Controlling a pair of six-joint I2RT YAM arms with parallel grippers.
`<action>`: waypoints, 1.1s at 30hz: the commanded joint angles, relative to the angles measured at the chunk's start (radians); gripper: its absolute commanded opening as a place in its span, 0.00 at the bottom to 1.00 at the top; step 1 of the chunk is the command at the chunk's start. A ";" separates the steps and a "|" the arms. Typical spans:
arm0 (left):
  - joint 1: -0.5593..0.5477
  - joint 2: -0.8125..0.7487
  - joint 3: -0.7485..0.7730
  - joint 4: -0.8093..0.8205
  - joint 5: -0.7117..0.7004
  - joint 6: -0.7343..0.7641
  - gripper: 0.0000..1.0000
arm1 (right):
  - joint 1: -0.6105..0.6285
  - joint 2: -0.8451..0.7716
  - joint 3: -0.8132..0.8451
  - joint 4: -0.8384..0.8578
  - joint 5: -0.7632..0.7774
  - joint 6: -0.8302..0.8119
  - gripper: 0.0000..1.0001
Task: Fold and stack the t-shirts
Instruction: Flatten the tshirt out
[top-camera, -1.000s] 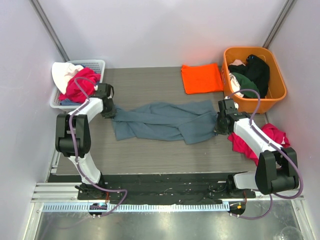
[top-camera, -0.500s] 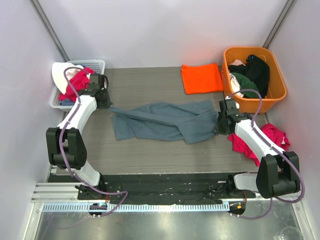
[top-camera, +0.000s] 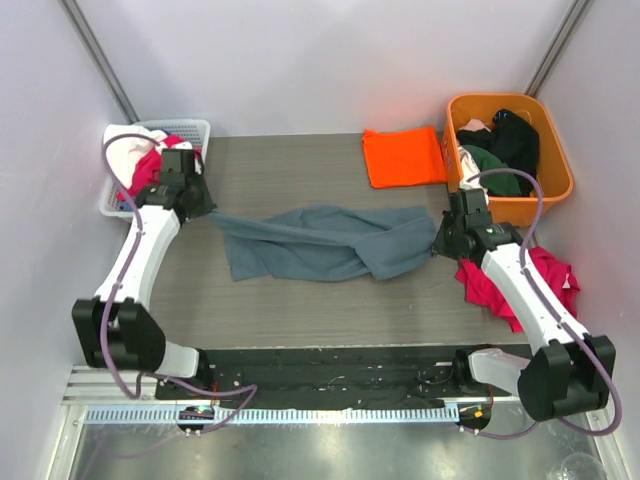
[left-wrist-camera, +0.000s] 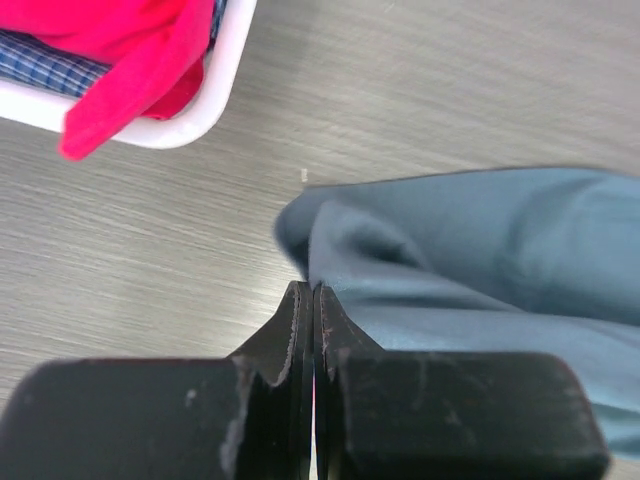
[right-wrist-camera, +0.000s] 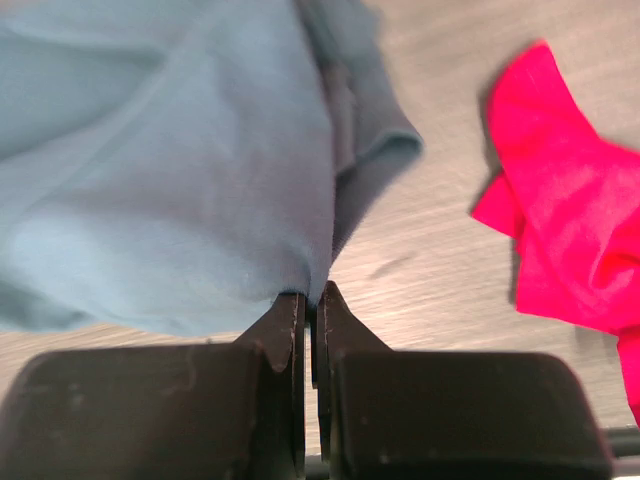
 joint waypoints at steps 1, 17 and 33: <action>0.006 -0.153 0.019 -0.028 0.062 -0.056 0.00 | -0.007 -0.111 0.118 -0.025 -0.065 -0.025 0.01; 0.002 -0.417 0.199 -0.107 0.246 -0.183 0.00 | -0.007 -0.177 0.500 -0.086 -0.311 -0.058 0.01; 0.002 -0.469 -0.116 -0.064 0.186 -0.171 0.00 | -0.004 -0.236 -0.138 -0.160 -0.283 0.083 0.01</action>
